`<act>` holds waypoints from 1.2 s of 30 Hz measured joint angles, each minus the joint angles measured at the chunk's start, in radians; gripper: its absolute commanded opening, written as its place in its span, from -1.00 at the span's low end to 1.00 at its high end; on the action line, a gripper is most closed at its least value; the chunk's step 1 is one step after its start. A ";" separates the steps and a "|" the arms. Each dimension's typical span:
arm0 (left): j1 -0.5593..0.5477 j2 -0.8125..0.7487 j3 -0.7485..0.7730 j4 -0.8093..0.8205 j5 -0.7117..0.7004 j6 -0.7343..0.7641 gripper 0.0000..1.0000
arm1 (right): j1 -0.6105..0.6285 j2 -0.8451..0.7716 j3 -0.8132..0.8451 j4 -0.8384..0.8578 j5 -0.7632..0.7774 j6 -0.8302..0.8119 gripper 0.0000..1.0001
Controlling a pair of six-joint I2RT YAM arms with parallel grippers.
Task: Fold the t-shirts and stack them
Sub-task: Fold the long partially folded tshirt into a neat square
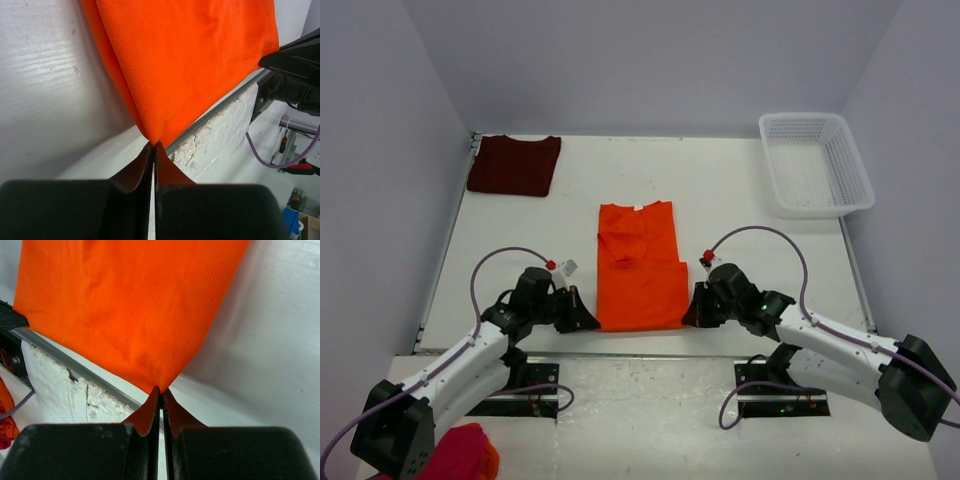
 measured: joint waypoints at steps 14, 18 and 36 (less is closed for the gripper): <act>-0.053 -0.078 0.057 -0.113 -0.048 -0.018 -1.00 | 0.111 -0.048 0.052 -0.115 0.104 0.026 -1.00; -0.053 -0.085 0.057 -0.133 -0.051 -0.019 -1.00 | 0.116 -0.063 0.058 -0.140 0.120 0.033 -1.00; -0.053 -0.115 0.059 -0.173 -0.055 -0.026 -1.00 | 0.132 -0.090 0.058 -0.174 0.145 0.049 -1.00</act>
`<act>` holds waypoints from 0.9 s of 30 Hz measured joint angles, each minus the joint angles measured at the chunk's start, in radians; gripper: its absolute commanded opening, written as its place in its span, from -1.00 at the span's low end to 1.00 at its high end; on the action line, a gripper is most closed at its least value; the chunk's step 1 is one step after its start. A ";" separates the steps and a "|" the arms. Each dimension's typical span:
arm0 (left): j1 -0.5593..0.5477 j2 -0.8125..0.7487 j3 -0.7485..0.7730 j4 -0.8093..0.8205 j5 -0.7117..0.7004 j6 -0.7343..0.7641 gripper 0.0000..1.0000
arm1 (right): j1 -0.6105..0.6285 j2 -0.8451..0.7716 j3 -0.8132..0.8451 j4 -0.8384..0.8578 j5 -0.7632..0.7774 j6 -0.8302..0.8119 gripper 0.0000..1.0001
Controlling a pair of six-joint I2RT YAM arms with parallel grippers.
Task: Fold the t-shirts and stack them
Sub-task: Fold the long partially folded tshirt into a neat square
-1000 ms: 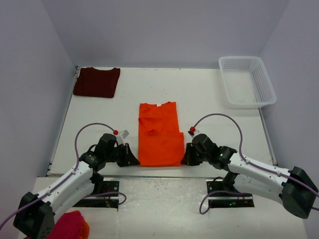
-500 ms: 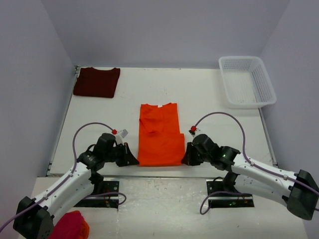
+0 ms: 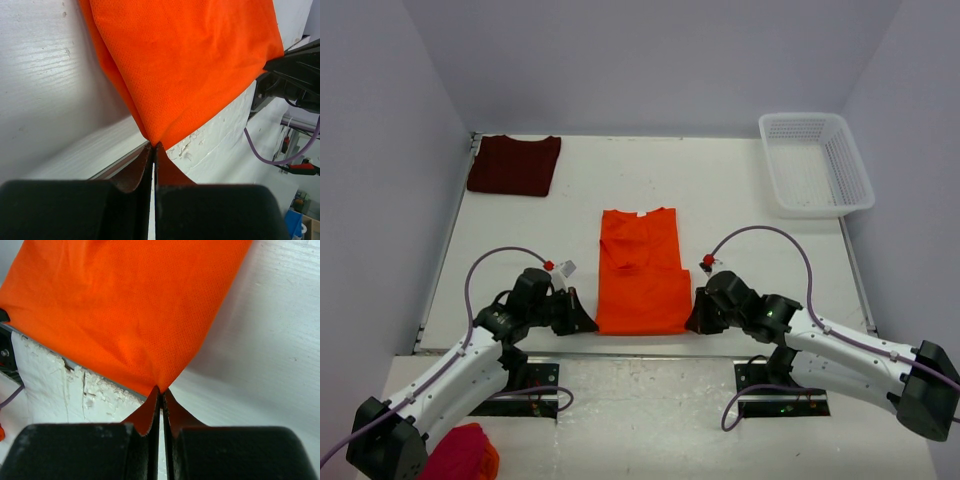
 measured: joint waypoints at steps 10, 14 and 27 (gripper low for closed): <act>0.000 0.011 0.002 0.000 0.000 0.000 -1.00 | 0.005 0.001 0.000 0.000 0.000 0.002 -1.00; 0.000 0.018 0.006 -0.003 0.000 0.000 -1.00 | 0.005 0.003 0.001 0.000 0.000 0.001 -1.00; 0.005 0.306 0.399 -0.012 -0.027 0.053 -1.00 | -0.096 0.261 0.415 -0.074 -0.031 -0.115 -1.00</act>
